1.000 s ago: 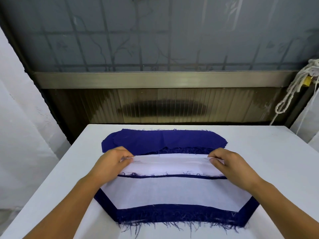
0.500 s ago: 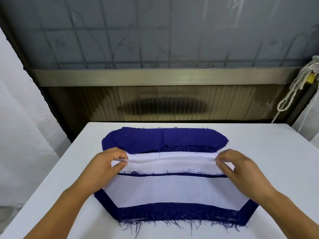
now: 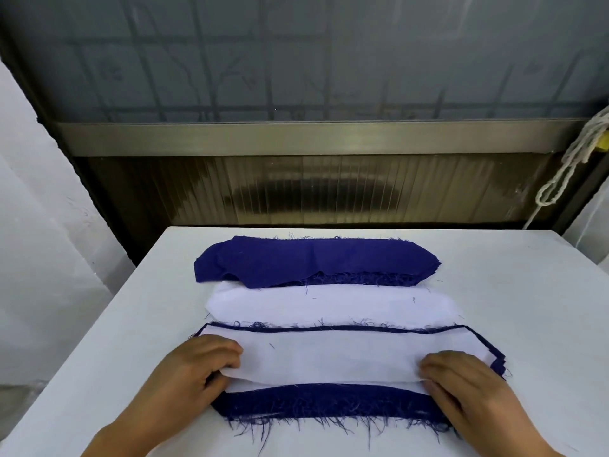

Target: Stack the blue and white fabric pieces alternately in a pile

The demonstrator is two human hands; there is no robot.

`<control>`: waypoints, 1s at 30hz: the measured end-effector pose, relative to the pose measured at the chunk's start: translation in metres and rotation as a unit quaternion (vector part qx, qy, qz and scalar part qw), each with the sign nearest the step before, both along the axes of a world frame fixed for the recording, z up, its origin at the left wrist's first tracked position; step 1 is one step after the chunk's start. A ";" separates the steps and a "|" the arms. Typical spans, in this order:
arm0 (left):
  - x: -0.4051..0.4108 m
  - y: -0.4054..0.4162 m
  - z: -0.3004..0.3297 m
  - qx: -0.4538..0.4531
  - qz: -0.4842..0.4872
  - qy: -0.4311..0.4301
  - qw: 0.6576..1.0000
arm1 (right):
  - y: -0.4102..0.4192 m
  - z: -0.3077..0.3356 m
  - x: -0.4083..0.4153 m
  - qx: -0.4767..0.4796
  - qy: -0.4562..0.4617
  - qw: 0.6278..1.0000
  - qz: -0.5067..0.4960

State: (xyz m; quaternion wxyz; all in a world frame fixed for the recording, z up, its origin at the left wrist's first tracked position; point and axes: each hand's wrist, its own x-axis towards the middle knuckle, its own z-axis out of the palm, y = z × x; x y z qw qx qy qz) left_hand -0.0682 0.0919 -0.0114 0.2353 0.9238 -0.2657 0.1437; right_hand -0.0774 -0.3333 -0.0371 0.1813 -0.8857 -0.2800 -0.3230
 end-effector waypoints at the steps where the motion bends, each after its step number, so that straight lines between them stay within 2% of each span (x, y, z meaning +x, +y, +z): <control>1: 0.000 0.000 -0.001 -0.002 0.004 0.001 1.000 | -0.001 -0.001 0.000 0.001 0.000 1.000 0.000; 8: 0.000 0.001 -0.006 -0.036 0.007 0.010 0.999 | -0.002 0.003 -0.005 -0.006 0.010 1.000 0.002; 13: 0.005 -0.004 0.006 0.008 0.023 0.033 0.999 | 0.001 0.018 -0.007 0.020 0.072 0.997 0.004; 17: 0.022 -0.042 0.015 0.032 0.042 0.006 0.999 | 0.022 0.034 0.008 0.025 0.132 0.991 -0.027; 22: 0.046 -0.096 0.002 0.068 0.076 0.021 0.995 | 0.042 0.033 0.037 -0.005 0.261 0.958 -0.122; 28: 0.058 -0.073 -0.015 0.086 0.181 0.012 0.980 | 0.008 0.026 0.037 0.009 0.239 0.941 -0.241; 30: 0.062 -0.064 -0.015 0.108 0.204 0.011 0.973 | -0.001 0.027 0.038 -0.017 0.244 0.932 -0.267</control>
